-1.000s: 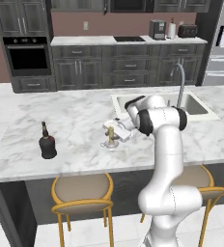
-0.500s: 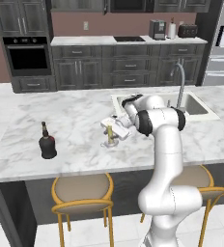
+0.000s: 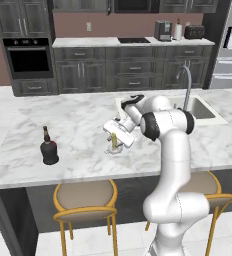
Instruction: Get the candle and the liquor from the cabinet and move them to the dining counter.
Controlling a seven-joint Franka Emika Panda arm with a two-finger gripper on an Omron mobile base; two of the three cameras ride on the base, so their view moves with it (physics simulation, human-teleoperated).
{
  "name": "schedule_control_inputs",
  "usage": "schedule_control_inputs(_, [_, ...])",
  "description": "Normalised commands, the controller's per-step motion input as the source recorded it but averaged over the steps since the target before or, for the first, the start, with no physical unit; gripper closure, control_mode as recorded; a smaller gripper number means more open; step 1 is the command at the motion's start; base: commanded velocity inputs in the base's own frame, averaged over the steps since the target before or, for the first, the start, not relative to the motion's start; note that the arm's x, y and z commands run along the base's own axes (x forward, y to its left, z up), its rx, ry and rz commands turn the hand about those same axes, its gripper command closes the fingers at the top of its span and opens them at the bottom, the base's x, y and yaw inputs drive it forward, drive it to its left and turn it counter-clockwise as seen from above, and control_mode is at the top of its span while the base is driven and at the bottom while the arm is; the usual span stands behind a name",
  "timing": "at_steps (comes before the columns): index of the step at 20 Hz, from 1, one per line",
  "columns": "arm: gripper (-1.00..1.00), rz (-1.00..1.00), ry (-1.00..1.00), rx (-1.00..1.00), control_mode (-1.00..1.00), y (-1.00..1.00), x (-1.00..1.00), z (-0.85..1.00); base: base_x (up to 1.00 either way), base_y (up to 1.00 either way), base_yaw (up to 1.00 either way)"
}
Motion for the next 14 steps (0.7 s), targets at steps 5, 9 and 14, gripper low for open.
schedule_control_inputs(5, [1.00, 0.03, -0.21, 0.00, -1.00, 0.00, 0.02, -0.25, 0.00, 0.00, 0.00])
schedule_control_inputs(9, [1.00, 0.00, -0.08, 0.06, -1.00, -0.03, 0.16, -0.21, 0.00, 0.00, 0.00])
schedule_control_inputs(14, [1.00, 0.00, 0.00, 0.17, -1.00, -0.16, 0.20, -0.22, 0.00, 0.00, 0.00])
